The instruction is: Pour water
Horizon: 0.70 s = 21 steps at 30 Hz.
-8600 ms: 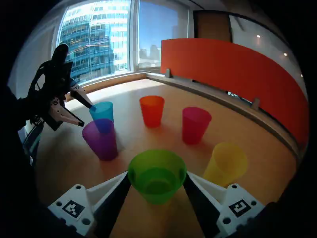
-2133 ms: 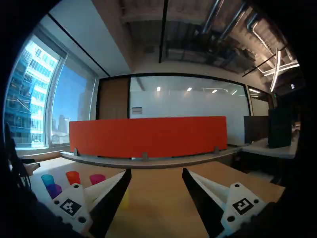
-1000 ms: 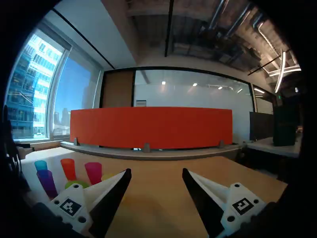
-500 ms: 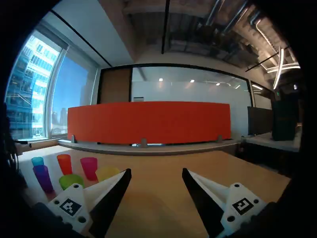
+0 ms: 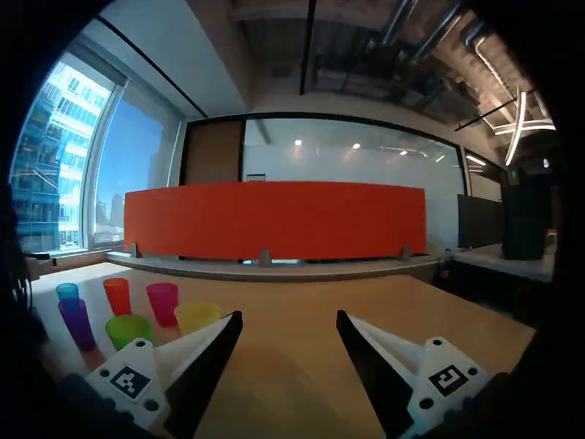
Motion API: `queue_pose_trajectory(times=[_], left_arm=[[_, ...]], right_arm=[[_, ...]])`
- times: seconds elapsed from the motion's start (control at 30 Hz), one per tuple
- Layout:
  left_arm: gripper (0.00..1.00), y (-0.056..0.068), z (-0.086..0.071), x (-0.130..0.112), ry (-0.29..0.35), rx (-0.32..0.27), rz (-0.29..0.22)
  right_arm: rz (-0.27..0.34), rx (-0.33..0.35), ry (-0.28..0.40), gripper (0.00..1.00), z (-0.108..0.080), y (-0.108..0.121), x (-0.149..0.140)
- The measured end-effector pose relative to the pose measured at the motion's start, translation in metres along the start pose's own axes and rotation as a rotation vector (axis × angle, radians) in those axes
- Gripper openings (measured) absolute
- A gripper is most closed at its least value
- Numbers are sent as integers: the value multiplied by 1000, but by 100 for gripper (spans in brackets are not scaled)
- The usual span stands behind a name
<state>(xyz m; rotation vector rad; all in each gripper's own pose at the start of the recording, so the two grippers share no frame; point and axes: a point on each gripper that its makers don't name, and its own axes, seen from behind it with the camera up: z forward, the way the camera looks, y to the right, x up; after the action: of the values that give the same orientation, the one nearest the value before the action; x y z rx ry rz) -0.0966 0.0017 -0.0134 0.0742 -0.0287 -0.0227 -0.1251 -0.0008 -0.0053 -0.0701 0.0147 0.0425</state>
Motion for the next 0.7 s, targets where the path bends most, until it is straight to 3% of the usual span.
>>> queue_pose_trajectory(times=[0.7], left_arm=[[98, -1, 0, 0, 0, 0, 0]], right_arm=[[0, -5, -2, 99, 0, 2, 0]])
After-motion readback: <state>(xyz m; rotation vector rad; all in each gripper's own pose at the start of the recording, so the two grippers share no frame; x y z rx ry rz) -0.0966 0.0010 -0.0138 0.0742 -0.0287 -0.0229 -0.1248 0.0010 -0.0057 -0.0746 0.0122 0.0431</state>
